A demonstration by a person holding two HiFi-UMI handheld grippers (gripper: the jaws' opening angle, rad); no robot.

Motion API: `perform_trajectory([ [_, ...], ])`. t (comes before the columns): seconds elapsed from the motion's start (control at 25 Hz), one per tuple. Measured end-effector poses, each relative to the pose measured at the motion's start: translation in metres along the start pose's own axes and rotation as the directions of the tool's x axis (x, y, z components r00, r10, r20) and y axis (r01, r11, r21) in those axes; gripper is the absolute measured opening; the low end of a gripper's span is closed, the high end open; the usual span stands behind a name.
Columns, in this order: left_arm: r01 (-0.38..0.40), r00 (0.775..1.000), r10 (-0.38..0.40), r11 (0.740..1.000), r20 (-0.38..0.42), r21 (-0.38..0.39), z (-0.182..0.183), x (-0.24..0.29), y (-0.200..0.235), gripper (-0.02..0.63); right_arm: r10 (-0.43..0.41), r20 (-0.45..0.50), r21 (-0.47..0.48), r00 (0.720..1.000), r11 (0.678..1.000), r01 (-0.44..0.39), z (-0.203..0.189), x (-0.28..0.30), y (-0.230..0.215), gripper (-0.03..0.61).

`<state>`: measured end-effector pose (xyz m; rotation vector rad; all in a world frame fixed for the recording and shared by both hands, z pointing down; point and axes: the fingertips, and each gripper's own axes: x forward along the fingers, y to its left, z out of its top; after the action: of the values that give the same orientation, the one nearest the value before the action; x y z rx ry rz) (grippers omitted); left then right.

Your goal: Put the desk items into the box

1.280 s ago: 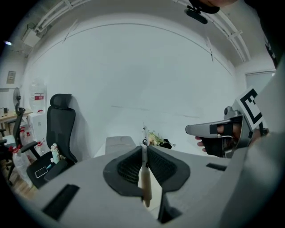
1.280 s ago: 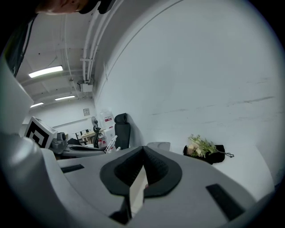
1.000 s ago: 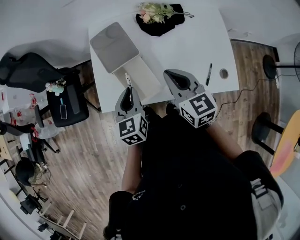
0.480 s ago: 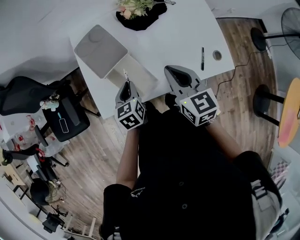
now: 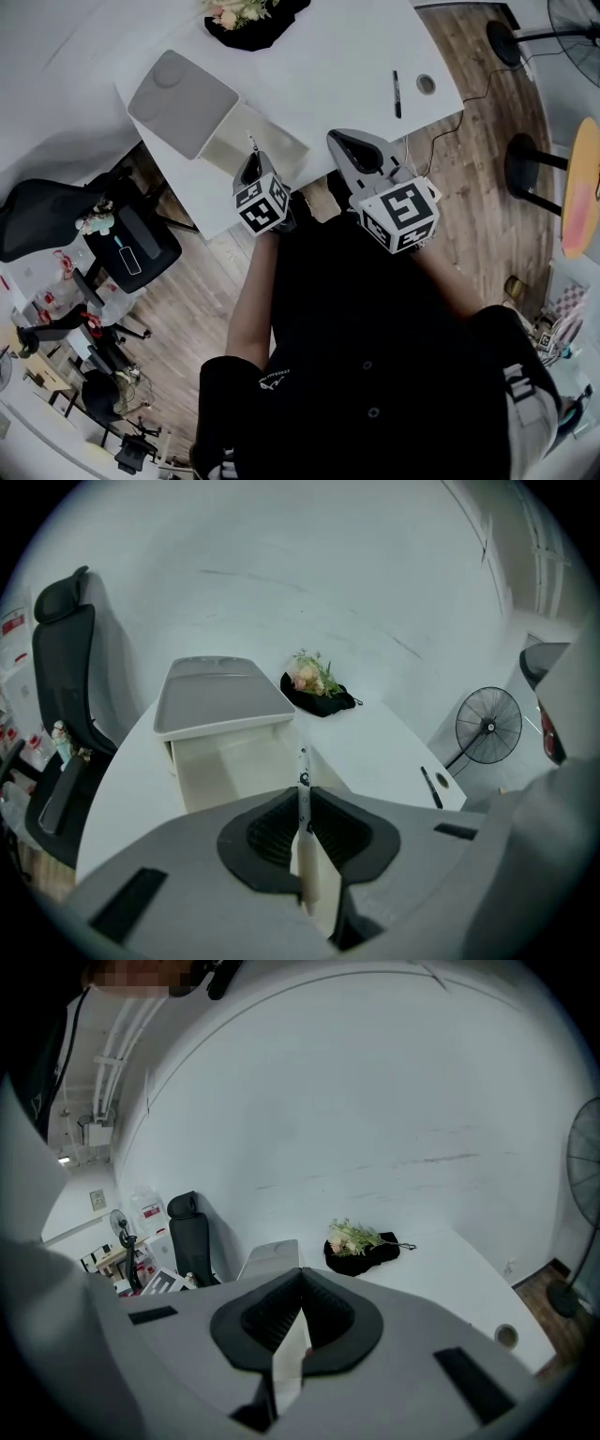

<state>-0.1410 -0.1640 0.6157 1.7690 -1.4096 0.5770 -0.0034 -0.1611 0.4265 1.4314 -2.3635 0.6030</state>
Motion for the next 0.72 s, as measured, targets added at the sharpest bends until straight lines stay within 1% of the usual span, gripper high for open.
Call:
perform_trajectory([
  [0.16,0.003,0.999,-0.003,1.000,-0.036,0.001,-0.005,0.015,0.001,0.046,-0.034,-0.011,0.030,0.999,0.999,0.035,-0.011,-0.003,-0.007,-0.002],
  [0.36,0.012,0.997,-0.010,1.000,-0.079,0.024,-0.009,0.035,0.002,0.046,-0.086,-0.025,0.074,0.996,0.993,0.088,-0.022,-0.005,-0.017,-0.002],
  [0.44,0.011,0.995,-0.009,1.000,-0.100,0.019,-0.014,0.041,0.003,0.046,-0.109,-0.025,0.086,0.994,0.990,0.111,-0.025,-0.008,-0.021,-0.002],
  [0.72,-0.021,0.987,0.021,1.000,-0.158,0.005,-0.024,0.060,0.010,0.046,-0.172,-0.026,0.117,0.985,0.978,0.173,-0.032,-0.018,-0.029,-0.002],
])
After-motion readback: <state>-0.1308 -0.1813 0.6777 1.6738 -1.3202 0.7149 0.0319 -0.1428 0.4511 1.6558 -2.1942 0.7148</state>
